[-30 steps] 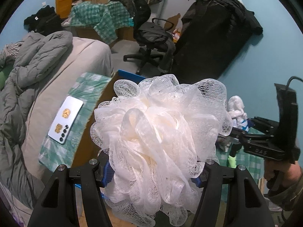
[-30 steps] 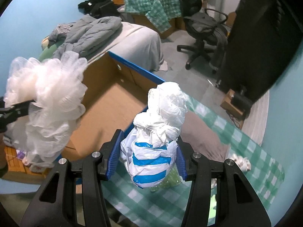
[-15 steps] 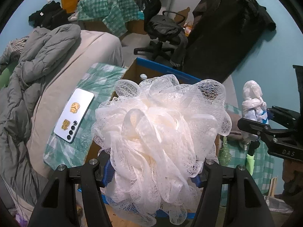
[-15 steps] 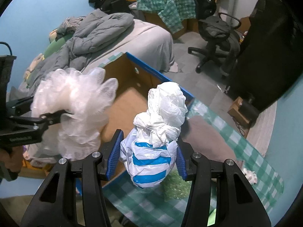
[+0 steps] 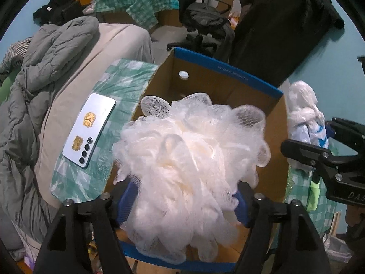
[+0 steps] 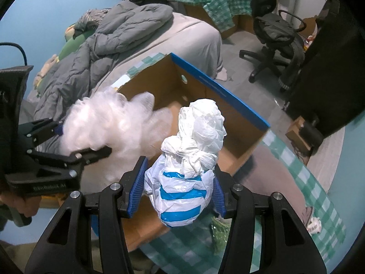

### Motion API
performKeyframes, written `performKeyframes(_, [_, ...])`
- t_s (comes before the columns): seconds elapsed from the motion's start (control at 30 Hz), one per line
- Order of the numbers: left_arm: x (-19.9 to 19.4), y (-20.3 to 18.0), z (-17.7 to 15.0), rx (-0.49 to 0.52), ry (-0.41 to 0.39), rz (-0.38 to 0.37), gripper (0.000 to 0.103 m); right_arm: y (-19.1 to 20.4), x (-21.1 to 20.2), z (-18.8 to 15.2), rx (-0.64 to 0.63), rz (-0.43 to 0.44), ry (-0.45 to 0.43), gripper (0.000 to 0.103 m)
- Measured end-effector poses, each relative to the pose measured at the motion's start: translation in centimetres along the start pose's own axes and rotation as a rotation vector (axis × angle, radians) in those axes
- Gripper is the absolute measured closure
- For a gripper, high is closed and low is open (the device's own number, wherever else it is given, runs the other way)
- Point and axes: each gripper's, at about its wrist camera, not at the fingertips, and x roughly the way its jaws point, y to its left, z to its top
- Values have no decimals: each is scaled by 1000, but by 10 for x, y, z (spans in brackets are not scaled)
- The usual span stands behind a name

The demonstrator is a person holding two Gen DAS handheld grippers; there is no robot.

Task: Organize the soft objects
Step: 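Release the bath puff and sock bundle into the box, opening both grippers, then move both grippers back over the table toward the cloths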

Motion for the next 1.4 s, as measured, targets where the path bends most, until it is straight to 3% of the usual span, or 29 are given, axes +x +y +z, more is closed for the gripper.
performKeyframes(0.07, [-1,-1,0,10,0,-5,23,1,5,3,3,-3,10,47])
performKeyframes(0.17, [-10,-4,0,17,-26,4,13,3,7,7,7,-18,11,33])
performKeyframes(0.3, [-18,-1,1,5,-36,3,13,3,2,8,10,-40,-19,21])
performKeyframes(0.87, [-37,-17,-4,27,-49,-42,13,-24,-33,-14,99,-70,-35,21])
performKeyframes(1.4, [-49,-96,-4,181,-50,-94,13,-95,-78,-81,254,-155,-15,21])
